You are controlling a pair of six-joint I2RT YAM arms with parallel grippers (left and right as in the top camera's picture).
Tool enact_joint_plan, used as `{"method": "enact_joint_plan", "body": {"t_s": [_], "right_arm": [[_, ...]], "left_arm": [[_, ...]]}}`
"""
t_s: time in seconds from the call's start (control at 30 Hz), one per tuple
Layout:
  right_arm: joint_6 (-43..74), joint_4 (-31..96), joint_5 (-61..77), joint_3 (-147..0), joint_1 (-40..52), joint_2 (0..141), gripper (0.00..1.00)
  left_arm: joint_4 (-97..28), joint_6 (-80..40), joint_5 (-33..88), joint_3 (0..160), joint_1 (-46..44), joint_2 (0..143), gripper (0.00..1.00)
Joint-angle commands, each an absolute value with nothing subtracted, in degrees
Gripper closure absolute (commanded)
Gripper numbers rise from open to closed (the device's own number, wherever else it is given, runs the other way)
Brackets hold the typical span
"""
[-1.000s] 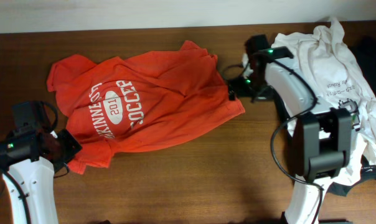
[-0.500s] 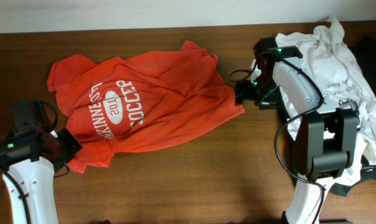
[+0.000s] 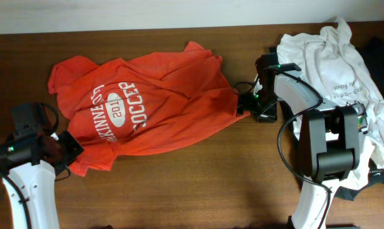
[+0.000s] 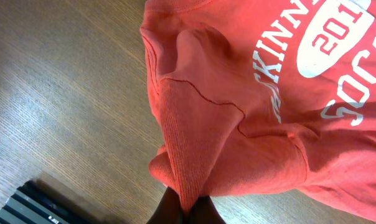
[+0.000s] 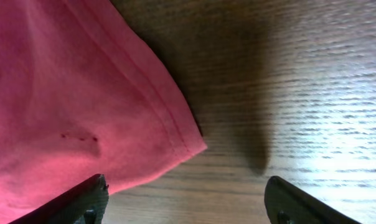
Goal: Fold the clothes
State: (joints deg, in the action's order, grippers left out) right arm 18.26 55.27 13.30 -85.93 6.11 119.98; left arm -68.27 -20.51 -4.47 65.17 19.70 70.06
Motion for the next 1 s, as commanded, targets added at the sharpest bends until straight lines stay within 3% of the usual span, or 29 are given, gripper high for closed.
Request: {"method": "enact_joint_plan", "body": {"t_s": [0.0, 0.3, 0.43, 0.47, 0.53, 0.57, 0.83, 0.9, 0.97], "right_arm": [[19.2, 53.7, 15.3, -85.5, 6.4, 120.4, 0.24], [23.5, 49.8, 15.7, -83.9, 8.0, 120.4, 0.29], [25.6, 45.5, 15.6, -81.4, 8.0, 120.4, 0.38], [25.6, 44.8, 15.7, -81.1, 8.0, 120.4, 0.44], [25.6, 44.5, 15.7, -81.0, 8.0, 120.4, 0.84], [25.6, 44.4, 15.7, -81.3, 8.0, 120.3, 0.96], [15.3, 64.2, 12.8, -106.7, 4.6, 113.5, 0.96], [13.7, 72.2, 10.2, -116.4, 4.4, 113.2, 0.90], [13.7, 77.8, 6.5, -121.2, 4.4, 113.2, 0.91]], "left_arm": [[-68.1, -19.8, -3.9, 65.7, 20.0, 69.3, 1.00], [-68.0, -19.8, -3.9, 65.7, 20.0, 69.3, 1.00], [-68.0, -19.8, -3.9, 65.7, 20.0, 69.3, 1.00], [-68.0, -19.8, -3.9, 65.7, 20.0, 69.3, 1.00], [-68.0, -19.8, -3.9, 65.7, 20.0, 69.3, 1.00], [-67.9, -19.8, -3.9, 65.7, 20.0, 69.3, 1.00], [-63.4, -19.8, -3.8, 66.1, 20.0, 69.3, 1.00], [-61.7, -19.8, -3.8, 67.3, 20.0, 69.3, 1.00], [-61.1, -19.8, -3.8, 68.6, 20.0, 69.3, 1.00]]}}
